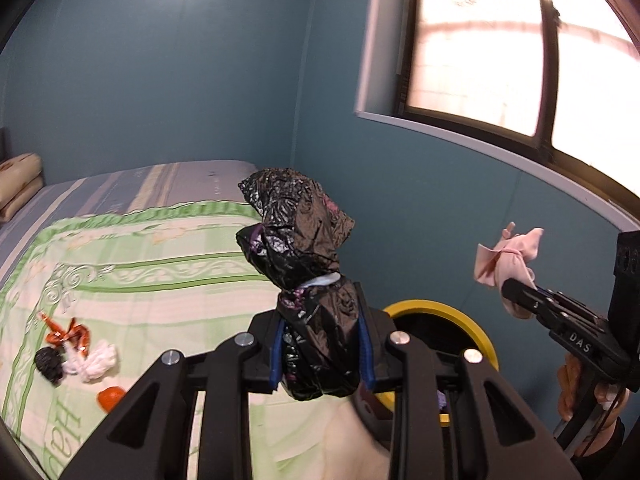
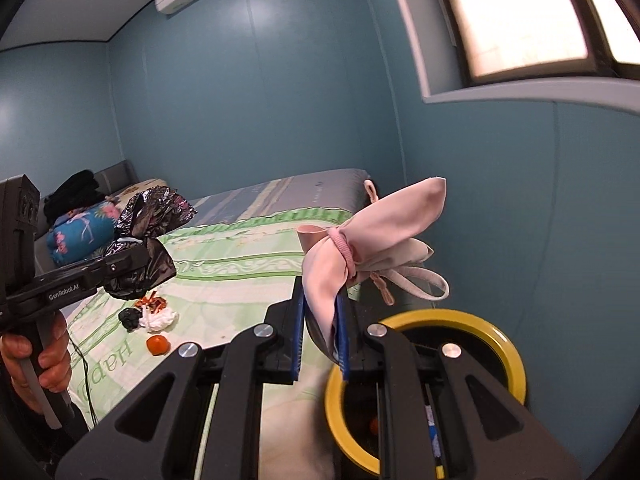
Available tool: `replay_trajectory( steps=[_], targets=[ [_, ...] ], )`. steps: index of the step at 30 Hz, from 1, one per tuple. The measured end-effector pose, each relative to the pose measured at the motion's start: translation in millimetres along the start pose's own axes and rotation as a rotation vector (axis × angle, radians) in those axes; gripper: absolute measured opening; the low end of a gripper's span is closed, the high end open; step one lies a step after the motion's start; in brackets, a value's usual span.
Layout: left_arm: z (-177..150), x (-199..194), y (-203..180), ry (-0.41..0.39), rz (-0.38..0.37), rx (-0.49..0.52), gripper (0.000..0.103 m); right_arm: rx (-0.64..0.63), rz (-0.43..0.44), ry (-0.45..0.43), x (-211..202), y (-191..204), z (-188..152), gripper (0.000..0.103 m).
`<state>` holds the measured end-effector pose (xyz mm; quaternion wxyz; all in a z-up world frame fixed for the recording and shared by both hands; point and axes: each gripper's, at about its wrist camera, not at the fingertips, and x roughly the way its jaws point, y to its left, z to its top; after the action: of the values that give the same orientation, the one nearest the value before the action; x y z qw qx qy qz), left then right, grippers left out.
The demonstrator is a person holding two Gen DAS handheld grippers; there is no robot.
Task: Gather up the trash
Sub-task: 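Carry the black bag in the left tool while the right tool carries the pink cloth to the bin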
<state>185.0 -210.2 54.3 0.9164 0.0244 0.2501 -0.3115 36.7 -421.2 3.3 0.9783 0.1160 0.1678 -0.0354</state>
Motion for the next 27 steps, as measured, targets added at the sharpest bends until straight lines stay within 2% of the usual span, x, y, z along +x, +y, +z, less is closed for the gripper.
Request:
replay_trajectory(
  steps=[14,27],
  targets=[
    [-9,48,-75,0.048,-0.095,0.117,0.027,0.081,-0.090,0.037,-3,-47,-28,0.013],
    [-22,98,-100,0.133,-0.129,0.152,0.027,0.164,-0.123,0.105,18,-79,-49,0.013]
  ],
)
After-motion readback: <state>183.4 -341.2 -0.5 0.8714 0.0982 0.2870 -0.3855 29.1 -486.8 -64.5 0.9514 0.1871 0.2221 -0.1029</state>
